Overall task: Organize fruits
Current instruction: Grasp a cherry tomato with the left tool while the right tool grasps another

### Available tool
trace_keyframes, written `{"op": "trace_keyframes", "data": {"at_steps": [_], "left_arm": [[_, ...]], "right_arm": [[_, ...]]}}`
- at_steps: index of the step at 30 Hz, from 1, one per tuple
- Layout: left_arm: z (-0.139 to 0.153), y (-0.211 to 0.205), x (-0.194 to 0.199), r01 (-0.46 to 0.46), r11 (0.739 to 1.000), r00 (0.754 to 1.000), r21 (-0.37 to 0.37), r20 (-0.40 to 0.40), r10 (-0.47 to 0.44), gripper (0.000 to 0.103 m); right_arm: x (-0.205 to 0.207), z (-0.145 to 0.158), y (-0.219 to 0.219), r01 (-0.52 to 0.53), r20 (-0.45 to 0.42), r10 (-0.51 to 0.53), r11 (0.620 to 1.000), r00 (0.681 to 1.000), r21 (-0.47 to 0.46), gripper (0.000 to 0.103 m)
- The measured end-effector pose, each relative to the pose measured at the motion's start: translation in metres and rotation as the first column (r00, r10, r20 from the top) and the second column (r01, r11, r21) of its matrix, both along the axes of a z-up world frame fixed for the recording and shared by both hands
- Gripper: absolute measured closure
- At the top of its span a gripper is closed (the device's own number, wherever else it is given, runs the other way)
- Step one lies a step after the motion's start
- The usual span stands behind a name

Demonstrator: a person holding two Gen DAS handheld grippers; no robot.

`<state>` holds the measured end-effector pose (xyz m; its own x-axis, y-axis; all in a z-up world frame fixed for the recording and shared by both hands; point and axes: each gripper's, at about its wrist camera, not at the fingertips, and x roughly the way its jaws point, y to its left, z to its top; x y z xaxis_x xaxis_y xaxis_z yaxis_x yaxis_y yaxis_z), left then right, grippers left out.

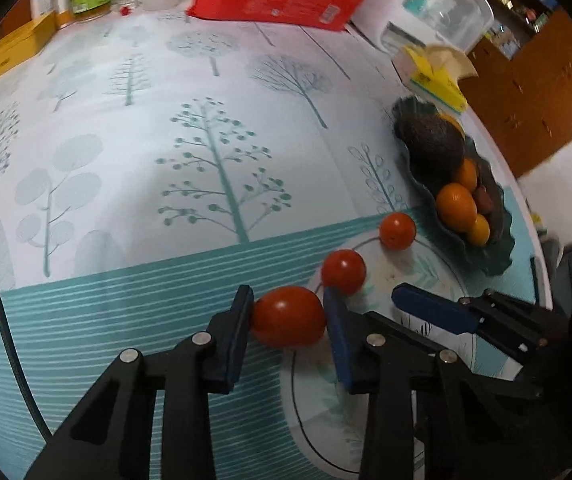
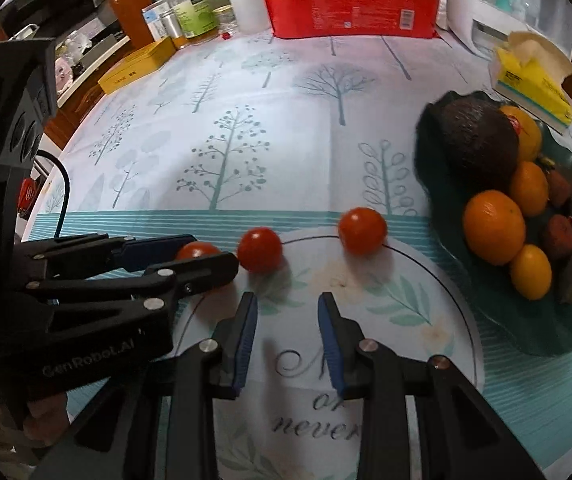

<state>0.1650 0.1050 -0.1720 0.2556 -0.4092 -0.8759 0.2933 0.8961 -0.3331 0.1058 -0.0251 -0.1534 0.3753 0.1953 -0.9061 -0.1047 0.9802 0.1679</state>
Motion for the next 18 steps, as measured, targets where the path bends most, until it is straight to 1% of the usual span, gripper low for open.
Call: {"op": "trace_keyframes", "data": {"at_steps": [2,7,9,12,16,18], "left_arm": [[0.004,0.014,0.000,-0.048,0.999,0.999,-0.022,0.009,0.048,0.069],[0.012,0.037,0.000,-0.127,0.991,0.992,-0.029,0.013,0.128,0.069],[0.012,0.044,-0.001,-0.149,0.988,0.989,-0.030,0.006,0.149,0.069],[0.012,0.050,-0.005,-0.169,0.985,0.986,-0.030,-0.005,0.169,0.069],[0.014,0.053,-0.011,-0.177,0.984,0.984,-0.018,-0.011,0.177,0.069],[0.016,0.052,-0.014,-0.177,0.984,0.984,-0.008,-0.009,0.177,0.069]], "right_arm": [[0.002,-0.003,0.005,-0.007,0.018,0.007,1.000,1.000,-0.006,0.071],[0.007,-0.008,0.015,-0.013,0.066,0.015,0.999,0.998,-0.031,0.071],[0.010,-0.010,0.018,-0.016,0.071,0.019,0.999,0.997,-0.038,0.071],[0.014,-0.012,0.024,-0.027,0.092,0.032,0.998,0.995,-0.052,0.071],[0.013,-0.012,0.034,-0.058,0.132,0.073,0.992,0.989,-0.111,0.071],[0.012,-0.013,0.035,-0.070,0.141,0.089,0.989,0.986,-0.131,0.074]]}}
